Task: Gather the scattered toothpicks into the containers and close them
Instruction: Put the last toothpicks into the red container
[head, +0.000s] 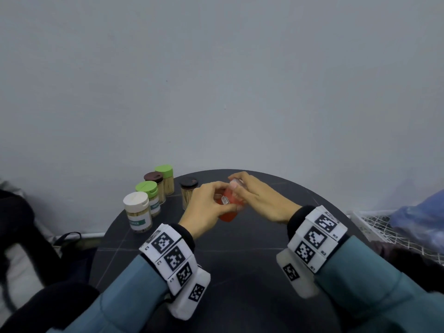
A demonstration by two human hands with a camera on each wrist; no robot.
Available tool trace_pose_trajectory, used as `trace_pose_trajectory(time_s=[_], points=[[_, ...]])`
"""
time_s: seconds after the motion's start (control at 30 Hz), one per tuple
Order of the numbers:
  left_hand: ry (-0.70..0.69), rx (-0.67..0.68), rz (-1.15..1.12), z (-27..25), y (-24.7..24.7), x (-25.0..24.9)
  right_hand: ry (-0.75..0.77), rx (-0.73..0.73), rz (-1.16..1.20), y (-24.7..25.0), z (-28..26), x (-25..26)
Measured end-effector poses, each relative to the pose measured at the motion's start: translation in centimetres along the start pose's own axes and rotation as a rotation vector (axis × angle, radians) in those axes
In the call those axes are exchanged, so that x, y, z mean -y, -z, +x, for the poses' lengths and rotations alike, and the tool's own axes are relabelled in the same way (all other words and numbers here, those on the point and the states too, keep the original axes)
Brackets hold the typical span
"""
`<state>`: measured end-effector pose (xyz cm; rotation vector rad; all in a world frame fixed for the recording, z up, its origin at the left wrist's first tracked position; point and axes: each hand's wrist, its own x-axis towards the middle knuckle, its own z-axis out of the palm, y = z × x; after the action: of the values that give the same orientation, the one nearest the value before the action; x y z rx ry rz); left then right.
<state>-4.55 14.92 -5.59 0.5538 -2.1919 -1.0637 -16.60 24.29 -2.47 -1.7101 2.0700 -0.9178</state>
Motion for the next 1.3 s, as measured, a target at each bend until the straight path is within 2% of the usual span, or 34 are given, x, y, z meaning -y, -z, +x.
trace_pose_trajectory(time_s=[0.07, 0.13, 0.27, 0.37, 0.5, 0.6, 0.8, 0.9, 1.07, 1.3], points=[[0.042, -0.03, -0.023, 0.1, 2.1, 0.7, 0.004, -0.024, 0.174, -0.7, 1.4, 1.0], [0.091, -0.105, -0.05, 0.1, 4.4, 1.7, -0.017, -0.057, 0.212, -1.6, 3.4, 1.6], [0.154, -0.226, -0.091, -0.2, 8.7, 3.0, -0.034, -0.028, -0.026, -4.5, 8.4, 1.5], [0.15, -0.249, -0.073, -0.4, 11.0, 3.2, -0.056, 0.046, -0.201, -7.0, 11.7, 1.3], [0.179, -0.284, -0.099, -0.6, 12.6, 3.4, -0.092, 0.12, -0.313, -9.4, 14.1, 1.1], [0.208, -0.272, -0.096, -0.3, 12.7, 3.6, -0.086, 0.108, -0.371, -9.8, 14.8, 0.5], [0.213, -0.178, -0.12, 1.5, 9.9, 2.8, -0.089, 0.025, -0.294, -6.5, 13.4, -1.7], [0.226, -0.133, -0.136, 3.2, 6.7, 2.2, -0.117, -0.044, -0.247, -3.3, 11.8, -3.5], [0.271, 0.078, 0.019, 5.9, 0.0, 1.4, -0.175, -0.066, -0.246, 1.4, 8.4, -7.0], [0.356, 0.198, 0.071, 7.6, -6.7, 1.1, -0.208, -0.072, -0.175, 3.7, 6.6, -11.5]])
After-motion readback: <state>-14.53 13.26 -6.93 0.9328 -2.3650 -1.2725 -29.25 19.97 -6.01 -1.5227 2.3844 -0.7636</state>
